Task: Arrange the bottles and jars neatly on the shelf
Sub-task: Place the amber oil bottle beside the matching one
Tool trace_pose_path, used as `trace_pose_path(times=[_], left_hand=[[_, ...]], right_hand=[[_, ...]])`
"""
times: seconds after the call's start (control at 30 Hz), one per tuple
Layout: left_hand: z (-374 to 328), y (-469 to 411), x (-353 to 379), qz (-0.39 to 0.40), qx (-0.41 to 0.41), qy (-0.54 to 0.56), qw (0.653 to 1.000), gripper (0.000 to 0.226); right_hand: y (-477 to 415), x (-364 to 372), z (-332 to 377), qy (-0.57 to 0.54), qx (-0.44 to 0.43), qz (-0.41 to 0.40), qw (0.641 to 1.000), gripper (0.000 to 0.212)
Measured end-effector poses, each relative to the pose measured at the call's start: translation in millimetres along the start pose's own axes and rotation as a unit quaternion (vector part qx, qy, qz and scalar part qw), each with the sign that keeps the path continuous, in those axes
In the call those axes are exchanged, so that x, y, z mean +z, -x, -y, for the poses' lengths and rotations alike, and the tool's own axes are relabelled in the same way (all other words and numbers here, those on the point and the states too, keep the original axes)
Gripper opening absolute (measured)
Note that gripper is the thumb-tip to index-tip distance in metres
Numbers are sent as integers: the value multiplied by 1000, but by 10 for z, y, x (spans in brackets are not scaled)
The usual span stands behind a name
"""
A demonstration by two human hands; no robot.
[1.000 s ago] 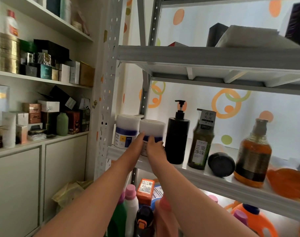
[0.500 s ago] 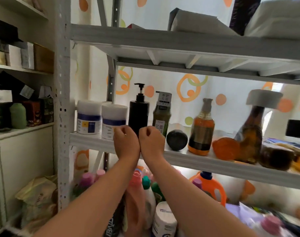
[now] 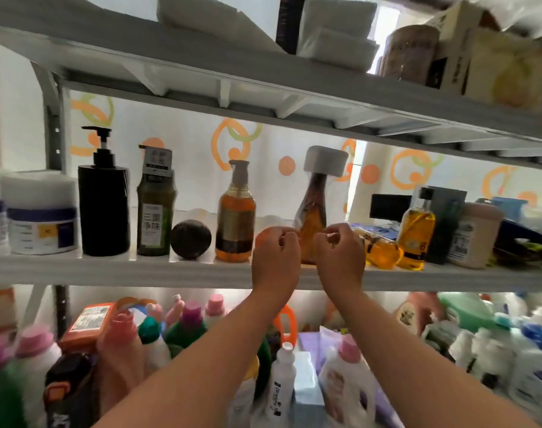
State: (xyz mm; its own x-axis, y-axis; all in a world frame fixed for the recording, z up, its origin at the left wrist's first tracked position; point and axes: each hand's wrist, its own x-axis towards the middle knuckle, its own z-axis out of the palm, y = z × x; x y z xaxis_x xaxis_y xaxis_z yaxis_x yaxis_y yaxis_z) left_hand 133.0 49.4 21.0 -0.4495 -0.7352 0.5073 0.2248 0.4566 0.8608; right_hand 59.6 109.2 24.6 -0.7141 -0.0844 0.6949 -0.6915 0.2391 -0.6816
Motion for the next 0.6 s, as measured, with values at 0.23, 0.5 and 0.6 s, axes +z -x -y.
trace_pose_path(times=[0.23,0.5,0.6], left_hand=[[-213,73,957,183,-96,55,977,34],[-257,-165,1729,250,-196,3,948,34],[-15,-266,2056,288,-84,-183,936,30]], right_hand=[[-683,-526,-754,181,21,18,983,32],[-1128,-551,-987,342,47,121,931,39],[-1282,-449,-1024,423,93,167,886,28]])
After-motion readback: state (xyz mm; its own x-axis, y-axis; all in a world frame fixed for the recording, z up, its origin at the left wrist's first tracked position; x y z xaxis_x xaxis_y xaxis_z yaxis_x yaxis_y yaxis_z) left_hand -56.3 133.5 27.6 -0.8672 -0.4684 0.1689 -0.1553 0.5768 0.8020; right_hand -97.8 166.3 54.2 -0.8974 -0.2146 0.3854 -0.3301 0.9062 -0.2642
